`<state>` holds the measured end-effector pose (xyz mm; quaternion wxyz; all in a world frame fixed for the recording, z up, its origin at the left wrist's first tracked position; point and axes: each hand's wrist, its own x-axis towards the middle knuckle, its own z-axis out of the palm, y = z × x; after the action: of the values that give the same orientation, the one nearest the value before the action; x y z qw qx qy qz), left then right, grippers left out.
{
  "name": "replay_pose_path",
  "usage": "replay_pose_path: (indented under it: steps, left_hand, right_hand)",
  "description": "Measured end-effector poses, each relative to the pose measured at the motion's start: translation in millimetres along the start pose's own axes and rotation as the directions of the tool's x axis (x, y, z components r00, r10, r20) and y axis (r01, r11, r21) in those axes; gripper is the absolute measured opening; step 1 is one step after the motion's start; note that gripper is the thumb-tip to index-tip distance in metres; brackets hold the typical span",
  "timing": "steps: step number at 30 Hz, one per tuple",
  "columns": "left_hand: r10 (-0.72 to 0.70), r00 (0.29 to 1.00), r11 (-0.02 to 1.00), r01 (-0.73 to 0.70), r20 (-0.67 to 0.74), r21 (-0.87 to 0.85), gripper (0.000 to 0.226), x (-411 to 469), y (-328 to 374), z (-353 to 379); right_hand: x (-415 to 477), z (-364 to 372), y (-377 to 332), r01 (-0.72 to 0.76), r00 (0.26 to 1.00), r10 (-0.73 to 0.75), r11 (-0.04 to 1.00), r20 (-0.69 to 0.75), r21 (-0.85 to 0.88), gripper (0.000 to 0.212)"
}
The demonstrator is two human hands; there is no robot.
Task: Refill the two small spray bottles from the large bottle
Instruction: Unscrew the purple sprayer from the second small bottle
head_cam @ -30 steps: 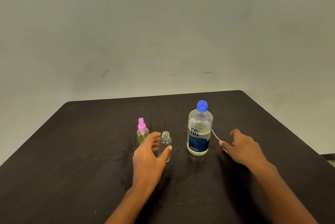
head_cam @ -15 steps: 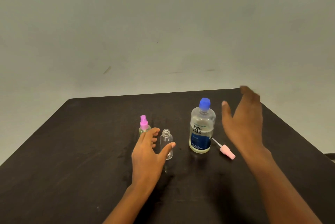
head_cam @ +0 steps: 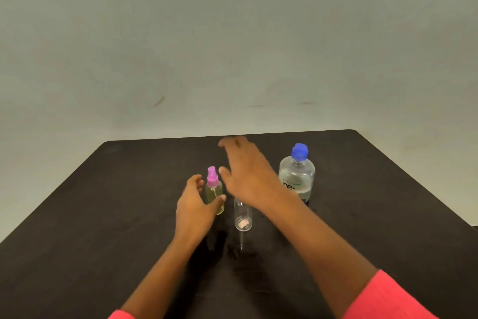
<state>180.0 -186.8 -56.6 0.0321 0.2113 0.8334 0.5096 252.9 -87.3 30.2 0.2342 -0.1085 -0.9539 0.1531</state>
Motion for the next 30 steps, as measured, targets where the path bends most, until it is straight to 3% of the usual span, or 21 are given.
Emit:
replay_pose_path:
  steps: [4, 11, 16, 22, 30]
  left_hand:
    - [0.033, 0.999, 0.999, -0.032, 0.012, -0.004, 0.026, -3, 2, 0]
    - [0.119, 0.99, 0.991, -0.124, -0.079, -0.058, 0.02, -16, 6, -13]
    - [0.177, 0.975, 0.981, -0.185, -0.131, -0.052, 0.036, -24, 13, -27]
    - [0.261, 0.953, 0.965, -0.255, -0.156, 0.059, 0.042, -32, 16, -36]
    - [0.288, 0.958, 0.957, -0.288, 0.013, 0.04, 0.049, -34, 9, -44]
  right_hand:
    - [-1, 23, -2, -0.009, 0.982, 0.024, 0.996, 0.186, -0.083, 0.048]
    - [-3, 22, -15, -0.059, 0.992, 0.056, 0.998, 0.117, 0.027, 0.037]
    - [-2, 3, -27, -0.089, 0.99, 0.074, 0.989, 0.122, 0.119, 0.034]
    - [-7, -8, -30, -0.018, 0.985, -0.011, 0.986, 0.17, 0.167, 0.029]
    - [-12, -16, -19, 0.134, 0.947, -0.174, 0.978, 0.27, 0.161, 0.017]
